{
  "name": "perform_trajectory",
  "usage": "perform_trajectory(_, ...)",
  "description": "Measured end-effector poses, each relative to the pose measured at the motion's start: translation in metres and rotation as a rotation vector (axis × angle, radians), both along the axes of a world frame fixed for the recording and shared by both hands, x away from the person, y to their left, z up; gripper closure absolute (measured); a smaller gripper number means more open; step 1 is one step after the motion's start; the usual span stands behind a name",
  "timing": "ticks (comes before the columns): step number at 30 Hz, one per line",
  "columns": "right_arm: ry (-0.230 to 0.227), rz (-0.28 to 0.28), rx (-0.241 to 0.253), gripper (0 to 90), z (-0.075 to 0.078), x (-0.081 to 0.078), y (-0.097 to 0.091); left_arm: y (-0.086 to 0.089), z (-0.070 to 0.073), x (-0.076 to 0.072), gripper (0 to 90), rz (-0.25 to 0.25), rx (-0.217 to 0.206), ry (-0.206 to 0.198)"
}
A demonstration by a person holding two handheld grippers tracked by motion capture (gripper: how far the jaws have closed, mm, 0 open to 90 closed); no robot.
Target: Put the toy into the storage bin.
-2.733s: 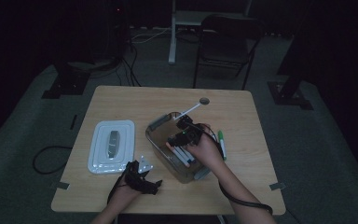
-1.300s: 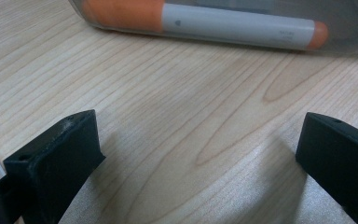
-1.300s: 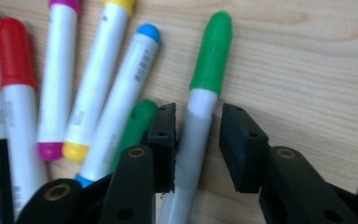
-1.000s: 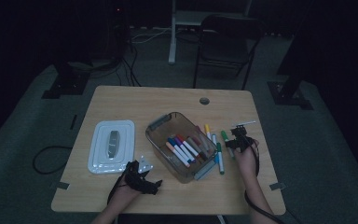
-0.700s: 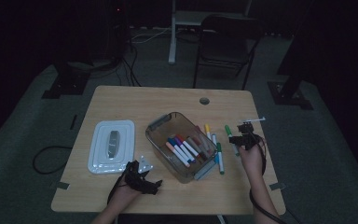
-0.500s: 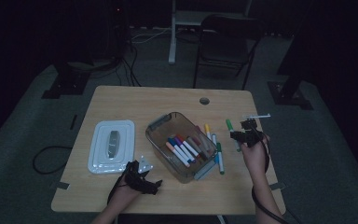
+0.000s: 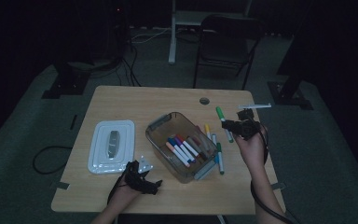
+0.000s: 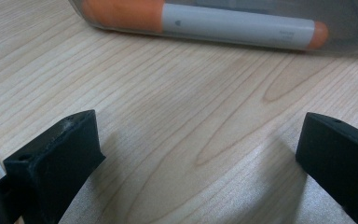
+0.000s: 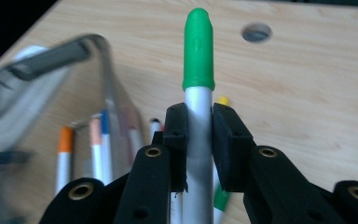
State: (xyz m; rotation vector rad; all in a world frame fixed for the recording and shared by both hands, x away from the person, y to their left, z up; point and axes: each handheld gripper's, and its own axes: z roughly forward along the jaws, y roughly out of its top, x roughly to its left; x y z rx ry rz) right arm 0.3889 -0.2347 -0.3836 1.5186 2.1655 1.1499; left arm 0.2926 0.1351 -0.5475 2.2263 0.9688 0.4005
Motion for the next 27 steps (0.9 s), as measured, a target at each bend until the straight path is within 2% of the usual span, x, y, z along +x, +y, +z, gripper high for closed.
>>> perform_trajectory(5, -0.016, 0.073, 0.010, 76.4, 0.018, -0.004, 0.021, 0.000, 0.000, 0.000, 0.4, 0.000, 0.000, 0.000)
perform_trajectory(11, -0.012, 0.161, 0.012, 76.4, 0.025, -0.005, 0.054, 0.000, 0.000, 0.000, 0.4, 0.000, 0.000, 0.002)
perform_trajectory(19, 0.032, 0.285, -0.003, 76.4, 0.019, -0.001, 0.100, 0.000, 0.000, 0.000, 0.4, -0.002, 0.001, 0.003)
perform_trajectory(27, 0.117, 0.368, -0.055, 76.4, -0.004, 0.007, 0.140, 0.000, 0.000, 0.000, 0.4, -0.002, 0.002, 0.002)
